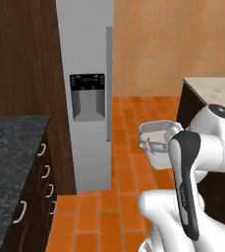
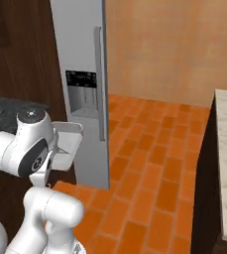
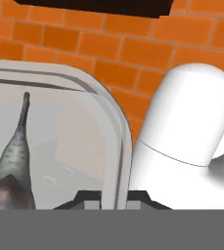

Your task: Take the meat container that has the fish and place it on the second highest rack of the freezer. Then take the vegetable container that has the eggplant and lime and place it on the highest rack of the freezer.

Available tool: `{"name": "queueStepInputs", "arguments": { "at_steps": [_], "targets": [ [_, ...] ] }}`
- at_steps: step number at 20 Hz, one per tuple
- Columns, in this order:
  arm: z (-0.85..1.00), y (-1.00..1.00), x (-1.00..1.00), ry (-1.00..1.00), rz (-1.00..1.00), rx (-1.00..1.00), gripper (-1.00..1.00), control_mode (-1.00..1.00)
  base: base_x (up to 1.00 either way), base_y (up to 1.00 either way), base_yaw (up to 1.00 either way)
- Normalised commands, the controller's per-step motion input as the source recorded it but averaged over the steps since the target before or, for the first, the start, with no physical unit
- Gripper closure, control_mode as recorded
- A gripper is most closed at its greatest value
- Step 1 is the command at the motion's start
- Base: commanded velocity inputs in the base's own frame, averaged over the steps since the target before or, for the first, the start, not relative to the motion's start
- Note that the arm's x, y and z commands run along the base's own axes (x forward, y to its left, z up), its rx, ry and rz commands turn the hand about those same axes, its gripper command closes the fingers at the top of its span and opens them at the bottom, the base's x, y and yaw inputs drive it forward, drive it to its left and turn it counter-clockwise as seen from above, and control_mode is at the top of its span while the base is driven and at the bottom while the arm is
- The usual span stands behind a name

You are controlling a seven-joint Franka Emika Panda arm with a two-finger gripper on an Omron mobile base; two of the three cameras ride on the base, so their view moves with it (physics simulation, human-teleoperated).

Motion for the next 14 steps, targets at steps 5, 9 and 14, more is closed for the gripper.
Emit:
{"name": "queueStepInputs", "arguments": {
  "at_steps": [5, 9, 14],
  "targets": [
    [0.0, 0.0, 0.0, 0.0, 0.0, 0.0, 1.0, 1.0, 0.95, -0.28, -0.32],
    [0.0, 0.0, 0.0, 0.0, 0.0, 0.0, 1.0, 1.0, 0.96, -0.49, -0.11],
    [0.0, 0.0, 0.0, 0.0, 0.0, 0.0, 1.0, 1.0, 0.99, -0.74, 0.0]
  ]
}}
